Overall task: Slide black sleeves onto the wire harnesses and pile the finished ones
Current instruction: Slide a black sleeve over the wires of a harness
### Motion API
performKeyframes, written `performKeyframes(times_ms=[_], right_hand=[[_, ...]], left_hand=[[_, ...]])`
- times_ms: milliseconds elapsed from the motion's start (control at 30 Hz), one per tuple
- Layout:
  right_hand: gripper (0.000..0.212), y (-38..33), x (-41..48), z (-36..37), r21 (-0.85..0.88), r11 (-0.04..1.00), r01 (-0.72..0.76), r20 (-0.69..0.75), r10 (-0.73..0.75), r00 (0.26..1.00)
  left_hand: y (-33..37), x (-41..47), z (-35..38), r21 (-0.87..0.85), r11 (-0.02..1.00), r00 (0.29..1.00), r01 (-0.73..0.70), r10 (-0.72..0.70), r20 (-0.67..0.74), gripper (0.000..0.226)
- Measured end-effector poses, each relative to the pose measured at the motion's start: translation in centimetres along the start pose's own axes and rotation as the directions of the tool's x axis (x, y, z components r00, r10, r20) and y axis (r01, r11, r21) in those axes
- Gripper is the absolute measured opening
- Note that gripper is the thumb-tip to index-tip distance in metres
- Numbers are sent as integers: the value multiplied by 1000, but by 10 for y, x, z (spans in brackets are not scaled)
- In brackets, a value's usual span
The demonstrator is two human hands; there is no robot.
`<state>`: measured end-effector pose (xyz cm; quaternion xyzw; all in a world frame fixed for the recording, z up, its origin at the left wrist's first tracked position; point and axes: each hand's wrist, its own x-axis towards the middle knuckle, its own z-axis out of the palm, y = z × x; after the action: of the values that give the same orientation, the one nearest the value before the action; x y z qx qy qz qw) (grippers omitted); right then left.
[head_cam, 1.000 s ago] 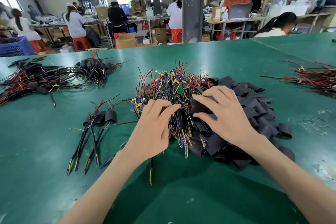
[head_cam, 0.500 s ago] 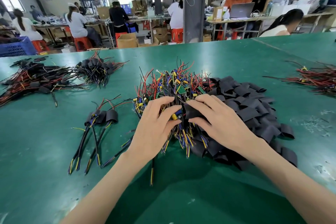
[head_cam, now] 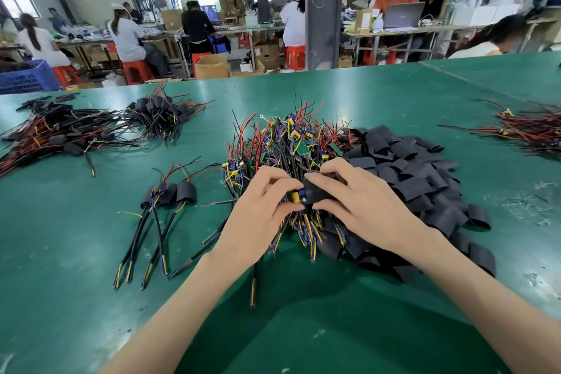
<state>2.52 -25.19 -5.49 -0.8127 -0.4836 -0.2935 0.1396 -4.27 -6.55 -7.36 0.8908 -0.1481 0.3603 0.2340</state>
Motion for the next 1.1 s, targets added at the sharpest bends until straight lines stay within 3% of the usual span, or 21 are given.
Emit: performKeyframes(times_ms=[100, 367, 533, 667, 1100], right_hand=[[39, -4, 1, -2, 18, 1000, 6, 7, -6, 1000], [34, -6, 2, -2, 68, 998, -3, 53, -1, 999], [35, -4, 1, -2, 99, 994, -49, 70, 43, 997], [35, -7, 1, 0, 20, 1000, -7, 64, 5, 998], [37, -8, -1, -2, 55, 998, 12, 114, -18, 993]], left_hand=[[0, 0, -1, -83, 994, 997, 74, -76, -20, 36], [-2, 1, -2, -171, 984, 998, 54, -50, 30, 53], [-2, 1, -3, -176, 984, 999, 29, -32, -20, 48], [0, 0, -1, -197, 980, 999, 35, -41, -29, 46], [1, -1, -1, -266, 959, 993, 95, -109, -37, 64]])
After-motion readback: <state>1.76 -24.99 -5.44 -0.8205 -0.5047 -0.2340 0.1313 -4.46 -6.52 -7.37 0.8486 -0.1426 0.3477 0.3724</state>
